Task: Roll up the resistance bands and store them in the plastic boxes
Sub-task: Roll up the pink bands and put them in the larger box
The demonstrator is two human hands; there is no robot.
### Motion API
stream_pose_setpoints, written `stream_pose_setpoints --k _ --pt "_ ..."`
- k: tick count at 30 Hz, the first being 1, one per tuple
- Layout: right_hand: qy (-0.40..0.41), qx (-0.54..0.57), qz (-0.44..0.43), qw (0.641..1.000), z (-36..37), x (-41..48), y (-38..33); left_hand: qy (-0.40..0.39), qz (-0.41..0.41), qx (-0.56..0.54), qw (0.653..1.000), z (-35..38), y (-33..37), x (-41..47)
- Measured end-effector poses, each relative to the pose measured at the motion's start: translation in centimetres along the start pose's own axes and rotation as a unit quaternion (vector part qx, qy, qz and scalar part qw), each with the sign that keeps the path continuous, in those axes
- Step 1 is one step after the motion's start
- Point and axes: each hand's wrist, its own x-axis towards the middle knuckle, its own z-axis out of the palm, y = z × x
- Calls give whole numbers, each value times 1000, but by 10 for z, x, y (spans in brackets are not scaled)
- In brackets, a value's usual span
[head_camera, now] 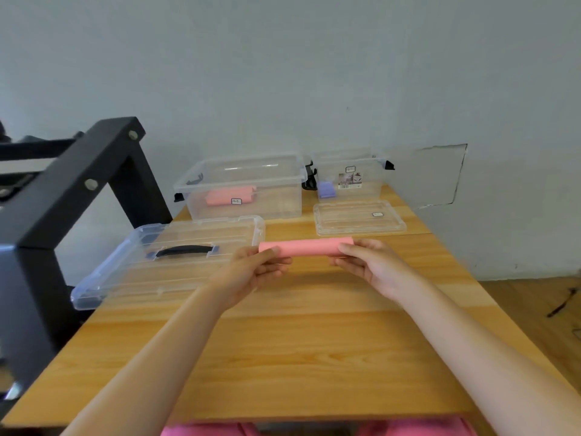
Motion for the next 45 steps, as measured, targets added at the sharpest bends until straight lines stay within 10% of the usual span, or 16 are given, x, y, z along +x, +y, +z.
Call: stream_pose_setpoints --k 14,25,45 --pt "35 21 -33 999 54 37 -35 101 50 190 975 -29 62 5" --pt "50 -88 -90 991 111 215 -55 214 46 -116 969 -108 111 157" --pt "126 -27 200 971 196 315 -89 326 -194 -194 905 -189 181 239"
